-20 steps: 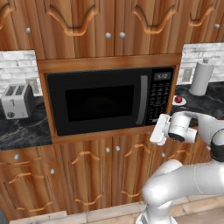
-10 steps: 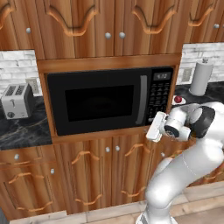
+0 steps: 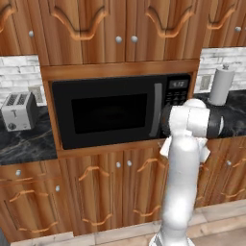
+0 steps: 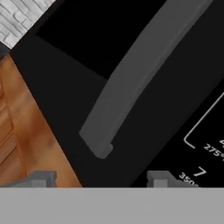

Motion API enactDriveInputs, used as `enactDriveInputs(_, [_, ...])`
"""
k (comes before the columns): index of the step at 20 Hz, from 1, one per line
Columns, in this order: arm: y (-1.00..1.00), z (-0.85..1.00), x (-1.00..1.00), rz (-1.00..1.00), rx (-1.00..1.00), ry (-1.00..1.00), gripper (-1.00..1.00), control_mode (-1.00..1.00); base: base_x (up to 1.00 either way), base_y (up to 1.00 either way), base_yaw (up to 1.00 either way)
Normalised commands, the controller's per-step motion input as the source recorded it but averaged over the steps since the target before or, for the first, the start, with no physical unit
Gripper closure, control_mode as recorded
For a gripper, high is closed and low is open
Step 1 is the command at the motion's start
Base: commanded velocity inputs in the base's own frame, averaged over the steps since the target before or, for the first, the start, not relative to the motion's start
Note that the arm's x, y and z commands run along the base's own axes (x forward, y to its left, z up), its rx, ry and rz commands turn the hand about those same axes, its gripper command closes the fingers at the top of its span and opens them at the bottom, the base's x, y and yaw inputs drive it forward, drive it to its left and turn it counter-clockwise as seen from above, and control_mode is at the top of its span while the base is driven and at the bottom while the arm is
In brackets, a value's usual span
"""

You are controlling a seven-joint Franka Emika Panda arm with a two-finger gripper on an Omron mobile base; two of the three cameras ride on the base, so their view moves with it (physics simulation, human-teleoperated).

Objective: Remove the apple from the bowl and place it on the small plate. Then place the bowl with only the steak in the microwave, close the door, and press the start button to microwave the steak.

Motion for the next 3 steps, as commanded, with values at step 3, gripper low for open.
enactDriveInputs(3, [-0.02, 0.00, -0.42, 0.00, 0.03, 0.00, -1.00, -1.00, 0.00, 0.00, 0.00])
